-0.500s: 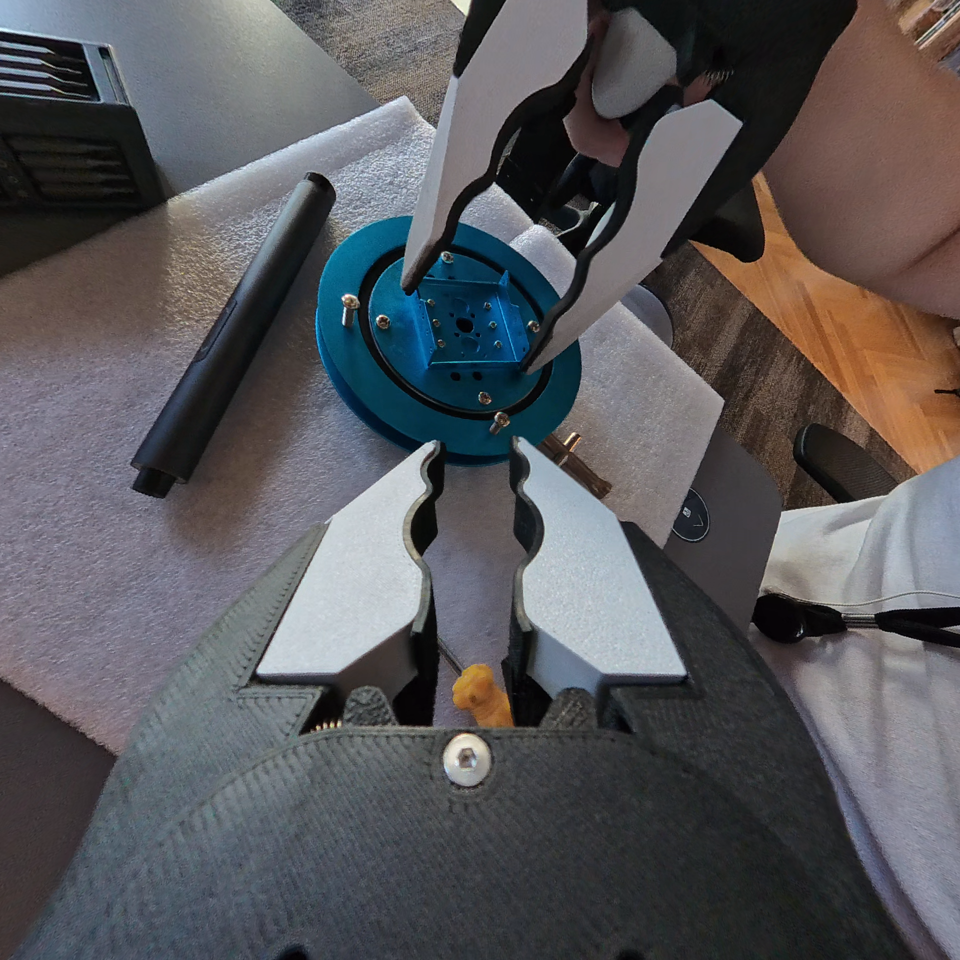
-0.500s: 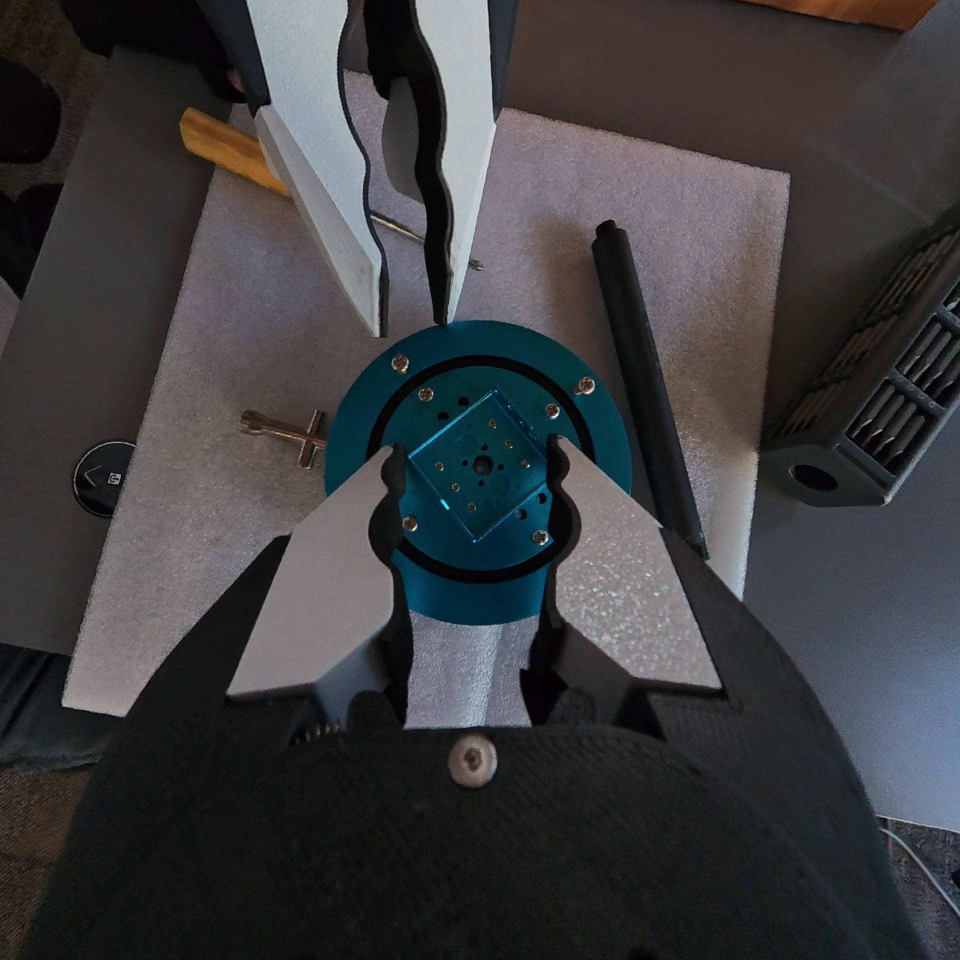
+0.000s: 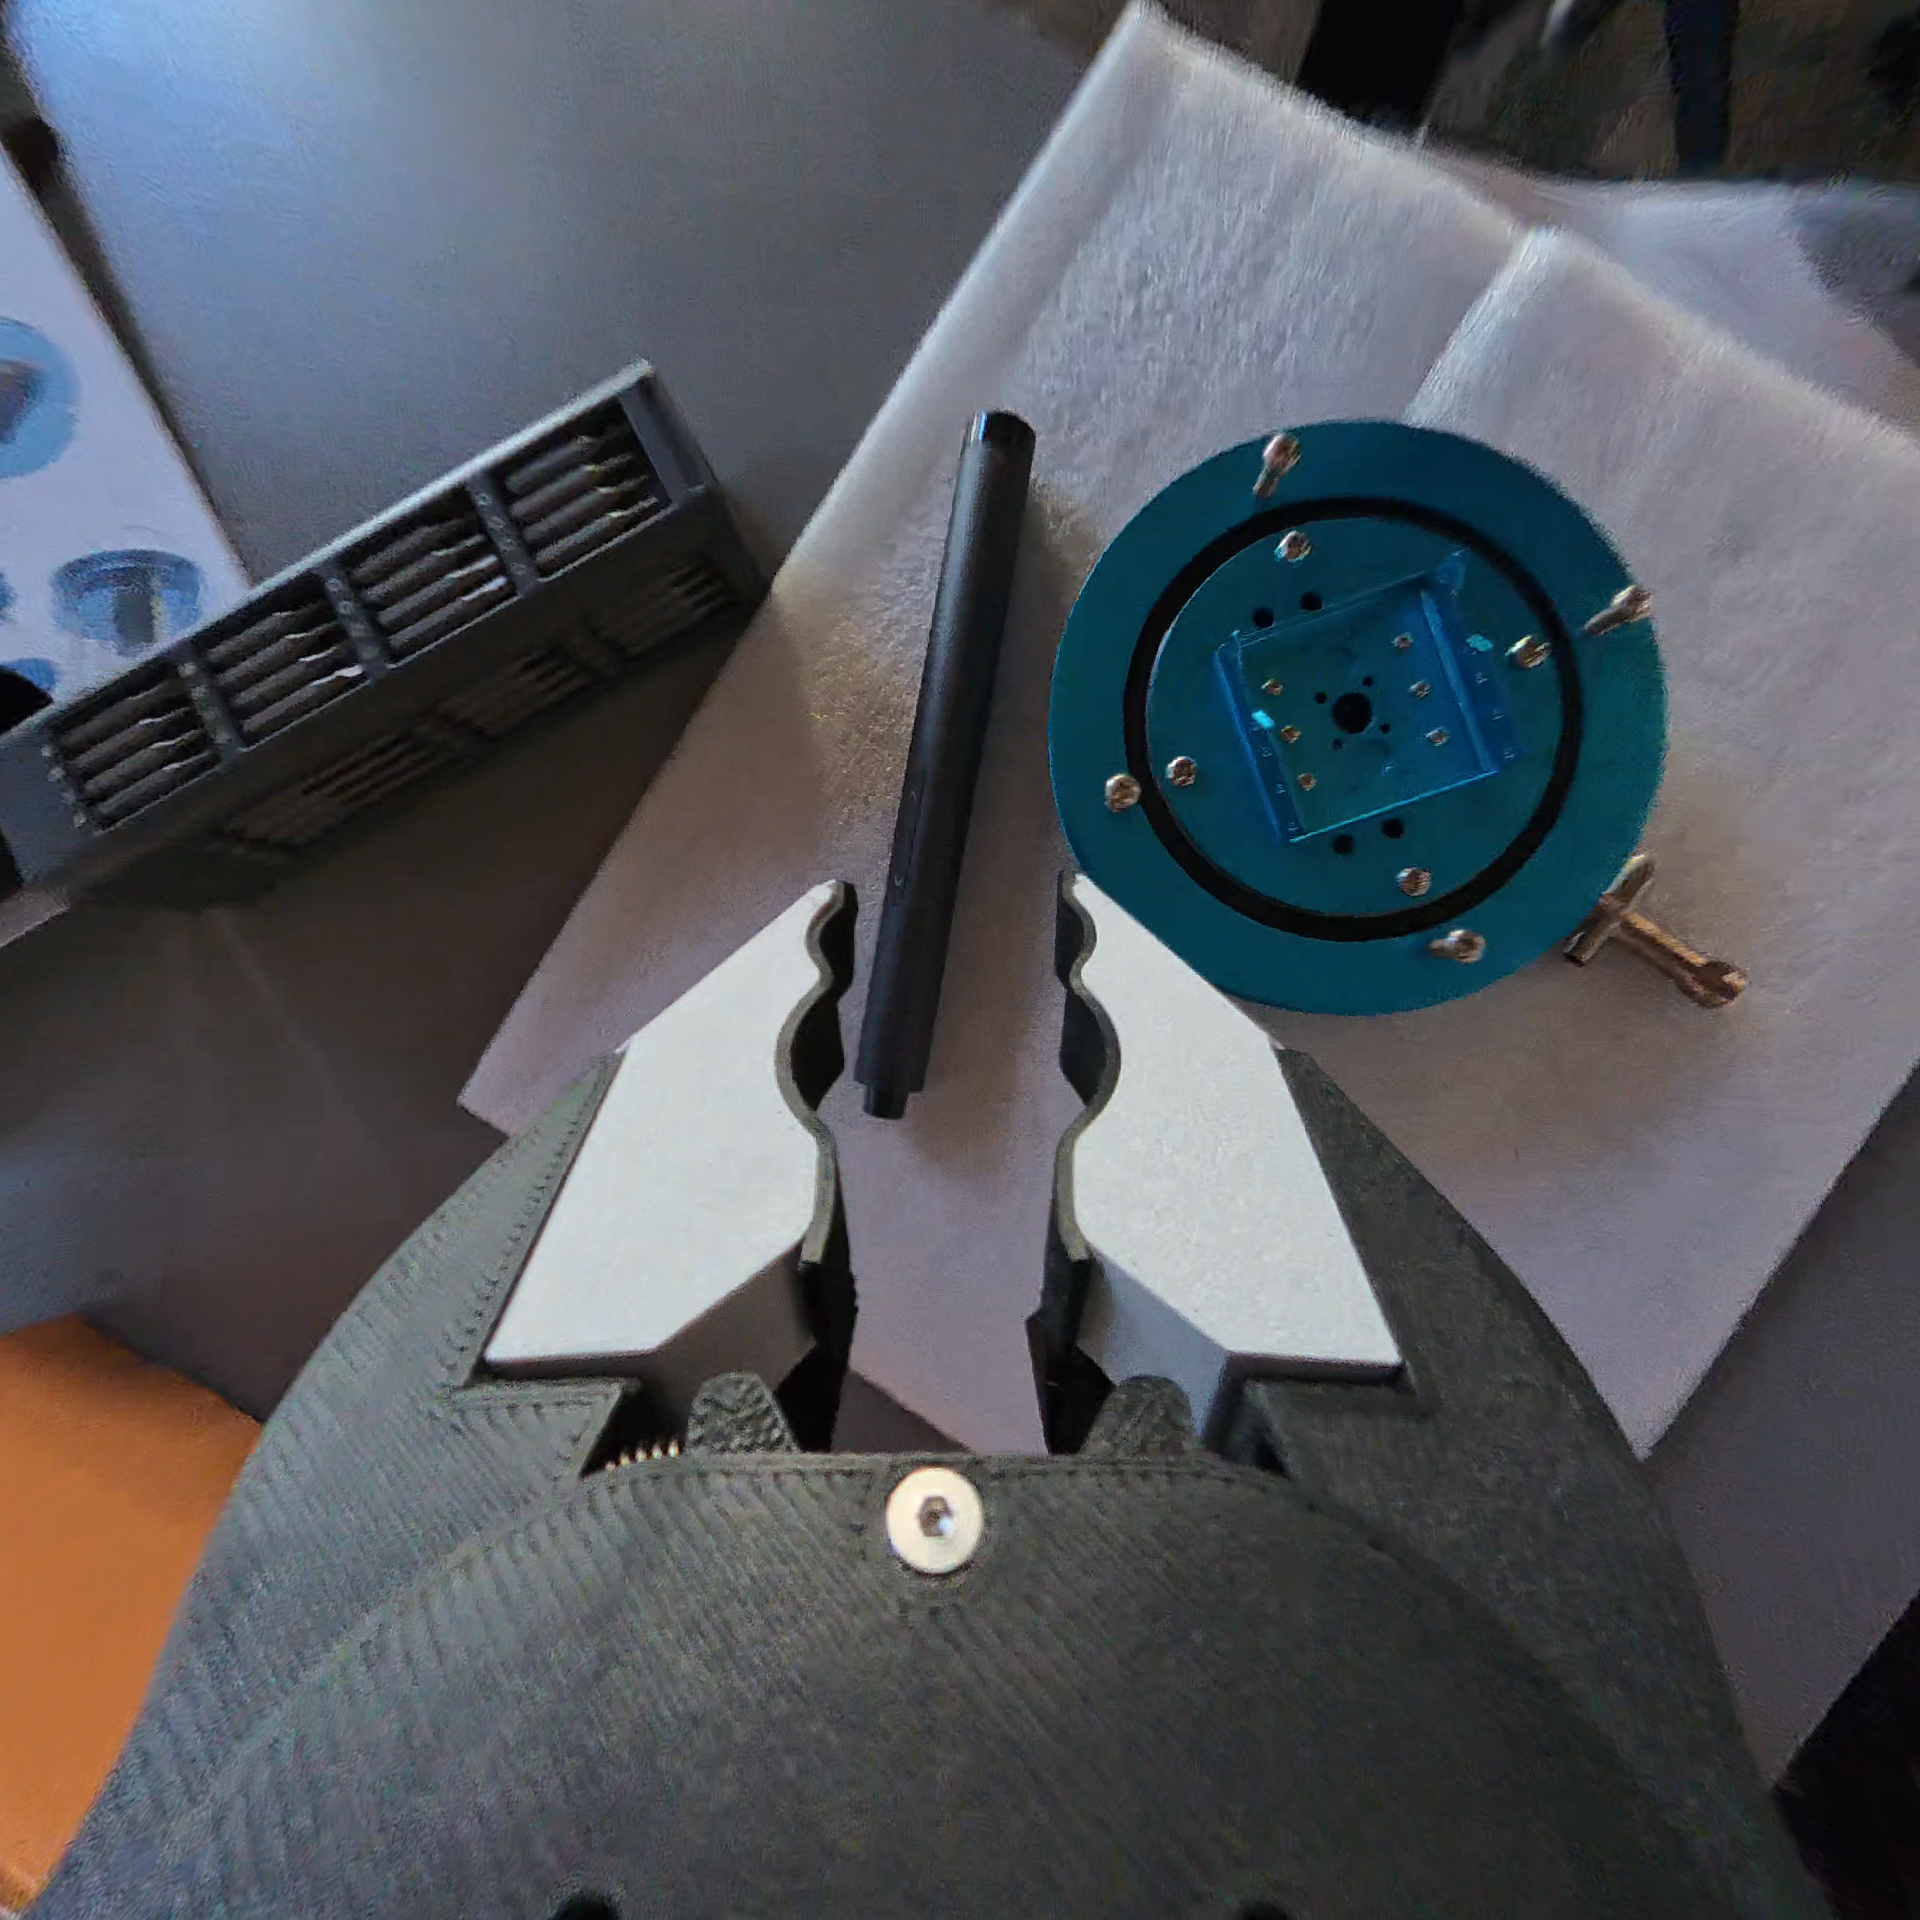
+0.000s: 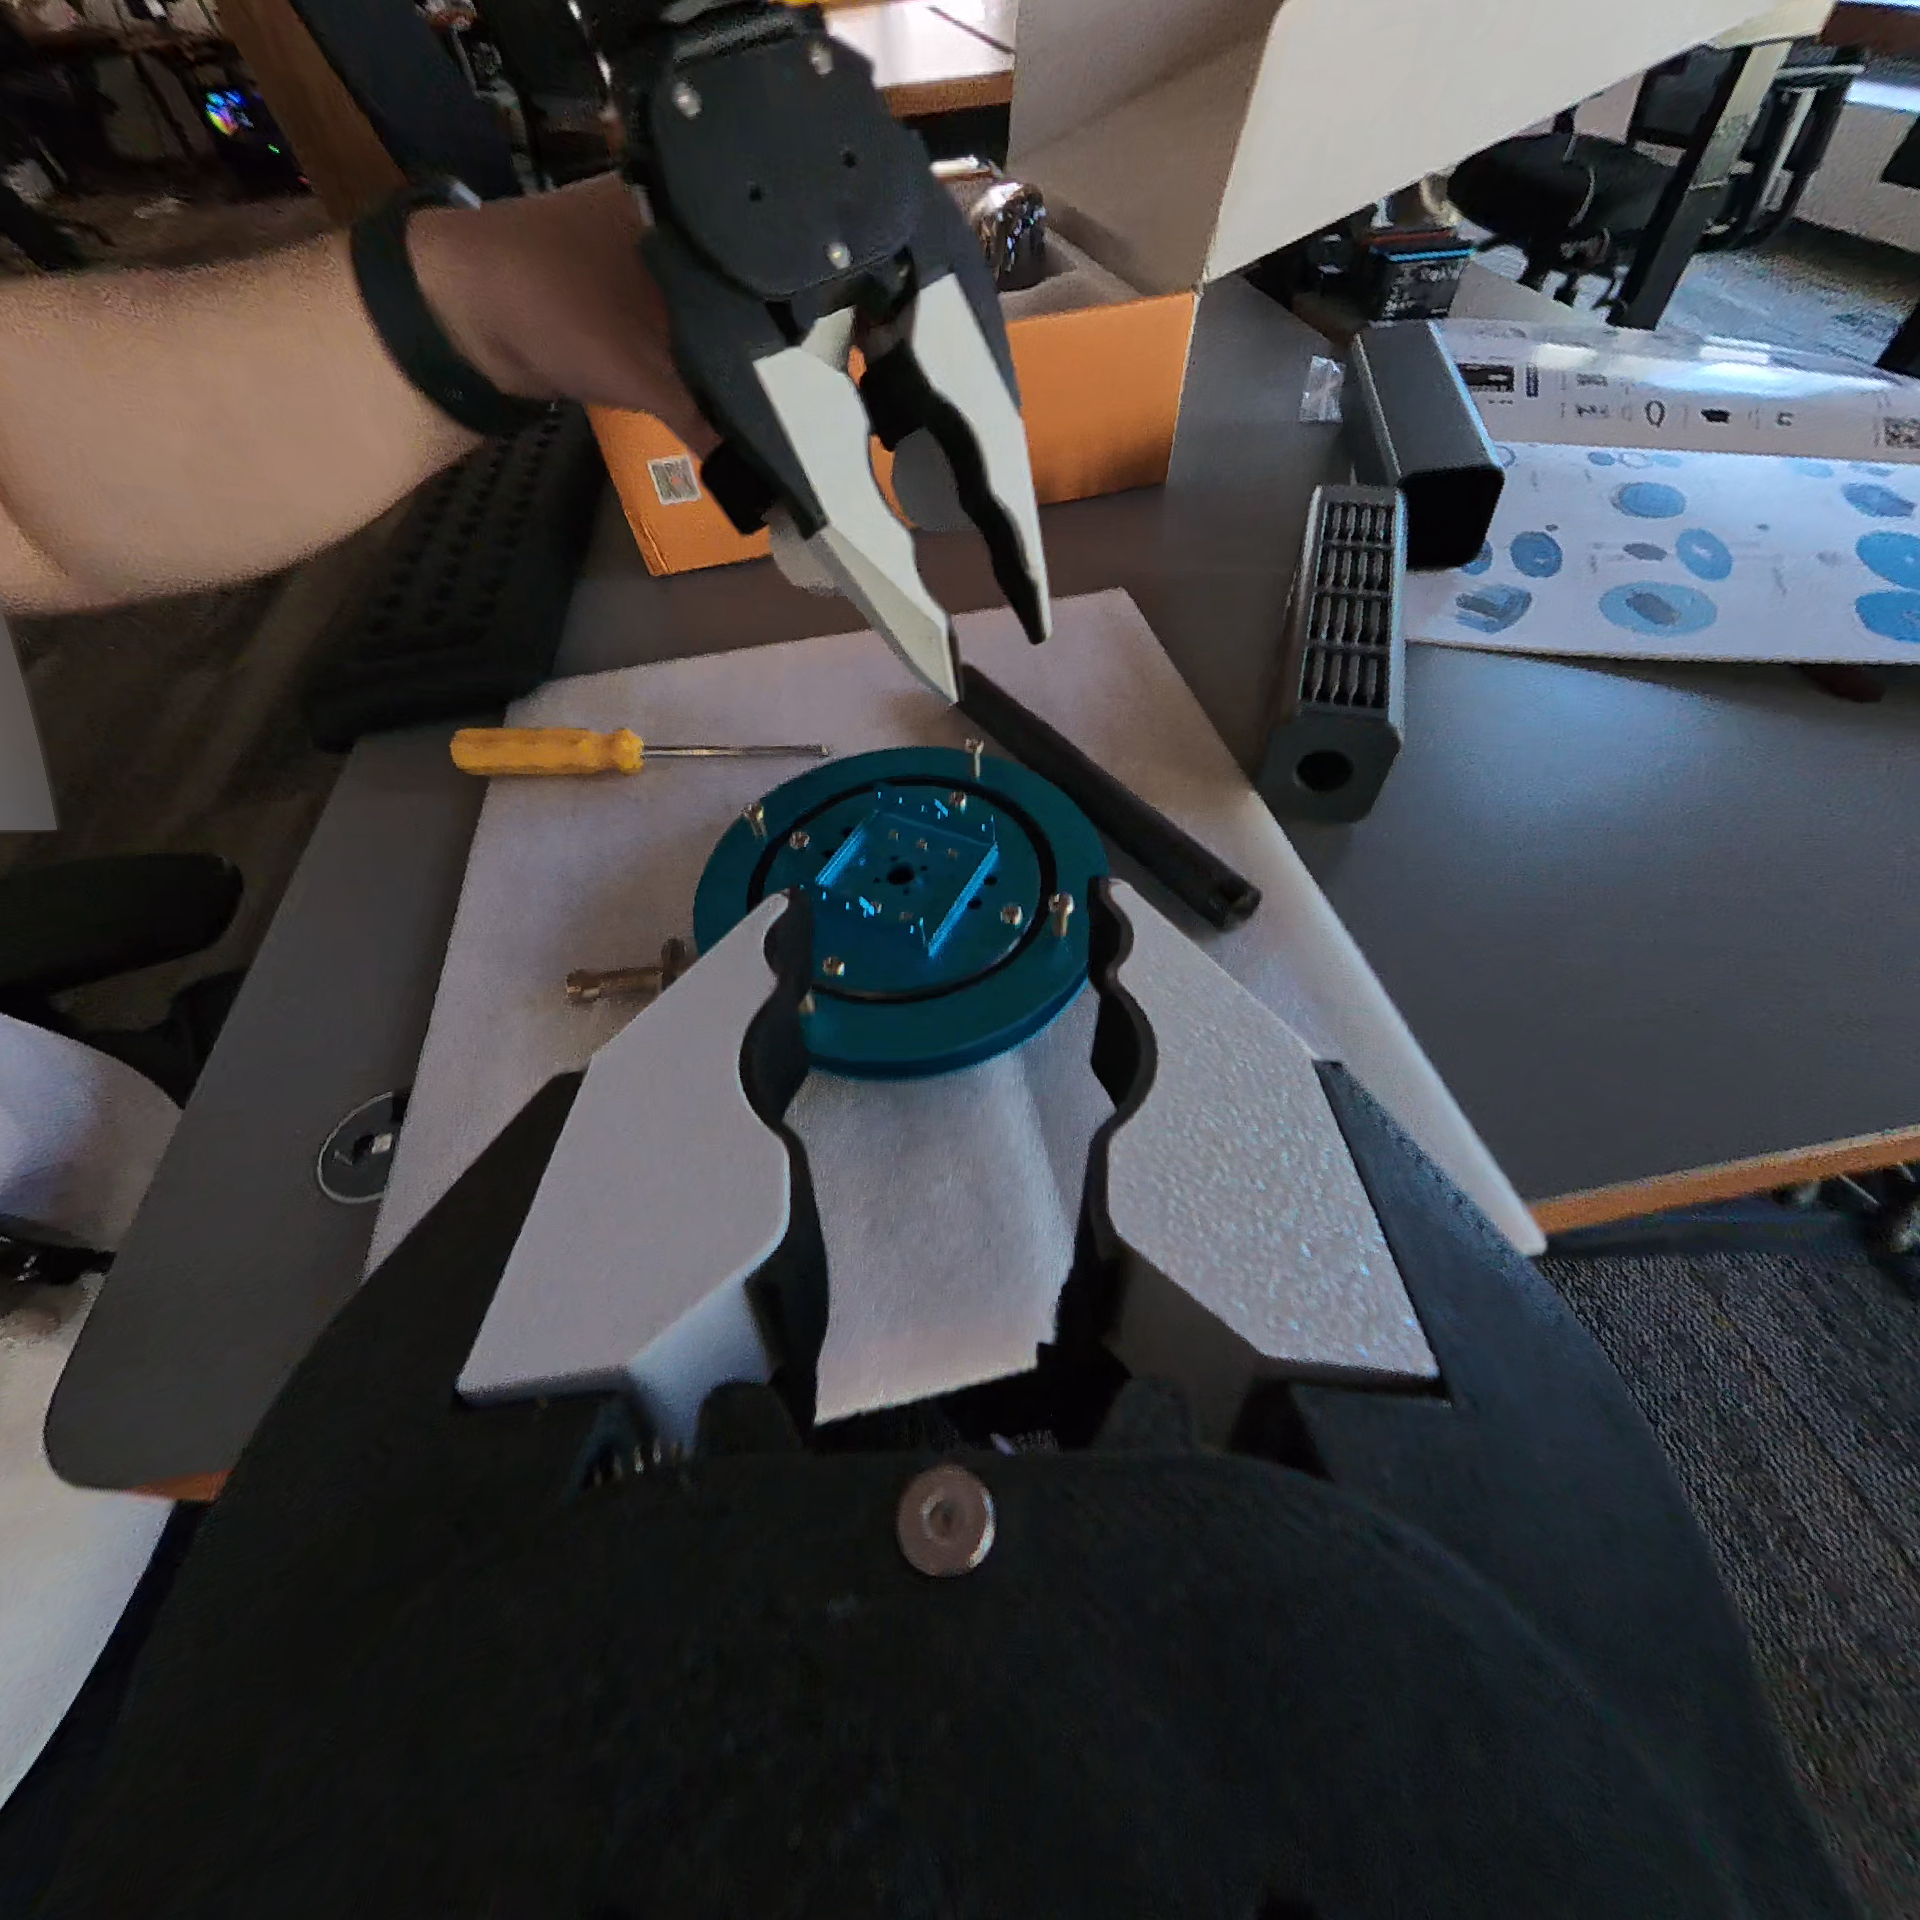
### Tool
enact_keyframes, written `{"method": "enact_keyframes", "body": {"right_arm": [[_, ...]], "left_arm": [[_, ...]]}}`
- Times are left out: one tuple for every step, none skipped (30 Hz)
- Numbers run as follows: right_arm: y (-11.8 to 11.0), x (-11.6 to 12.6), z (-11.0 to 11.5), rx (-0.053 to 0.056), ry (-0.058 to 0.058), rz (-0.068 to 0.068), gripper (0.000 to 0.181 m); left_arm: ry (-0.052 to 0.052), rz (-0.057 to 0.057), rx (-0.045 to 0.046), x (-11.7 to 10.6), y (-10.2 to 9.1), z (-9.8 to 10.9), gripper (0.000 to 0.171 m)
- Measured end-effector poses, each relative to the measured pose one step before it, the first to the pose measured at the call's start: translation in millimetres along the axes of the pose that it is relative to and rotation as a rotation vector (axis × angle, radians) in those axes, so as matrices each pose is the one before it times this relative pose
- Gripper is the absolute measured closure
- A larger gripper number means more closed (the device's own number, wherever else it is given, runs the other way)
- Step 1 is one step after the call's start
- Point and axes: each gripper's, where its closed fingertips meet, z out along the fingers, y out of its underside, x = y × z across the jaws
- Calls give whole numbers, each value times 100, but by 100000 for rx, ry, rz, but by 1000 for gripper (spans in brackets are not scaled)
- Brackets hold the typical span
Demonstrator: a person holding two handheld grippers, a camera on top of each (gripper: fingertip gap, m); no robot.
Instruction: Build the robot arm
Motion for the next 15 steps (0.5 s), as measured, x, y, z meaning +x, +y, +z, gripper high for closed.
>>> {"method": "enact_keyframes", "body": {"right_arm": [[456, -131, -425, -733, 1786, -459, 129], [351, -117, -444, -75, 1522, -111, 128], [230, -174, -429, 770, 659, 801, 128], [213, -219, -375, 813, -289, 1664, 129], [277, -162, -292, 354, -527, 1897, 129], [323, -40, -199, -87, -158, 1507, 129], [330, 98, -101, -361, 442, 986, 129], [302, 212, 3, -669, 820, 787, 130], [192, 215, 87, -485, 703, 1005, 131], [-13, 103, 160, 107, 172, 1619, 132], [-220, 28, 207, 771, -56, 2364, 134], [-367, -27, 247, 1257, 3, 2984, 136], [-451, -210, 317, 1628, -568, 3040, 138], [-436, -433, 357, 1425, -1355, 2513, 139], [-345, -476, 381, 699, -1212, 2559, 140]], "left_arm": [[385, 2321, -4684, -216, 284, 606, 134], [200, 2443, -4055, -140, 303, 526, 135], [685, 2108, -3571, 40, 324, 477, 136], [495, 1581, -3380, 45, 368, 426, 138], [-292, 1186, -2943, -45, 350, 380, 140], [-690, 774, -2584, -103, 343, 327, 142], [-328, 351, -2581, -73, 384, 301, 148], [-649, 247, -2071, -137, 334, 265, 152], [243, 110, -802, -17, 142, 140, 156], [1269, -1080, -257, 58, 14, 20, 156], [2170, -2347, -704, 80, 43, -32, 156], [3303, -3181, -958, 168, 59, -44, 156], [4369, -3550, -697, 281, 46, -63, 156], [4530, -3699, -175, 274, 16, -85, 156], [4006, -3576, 14, 183, 42, -129, 156]]}}
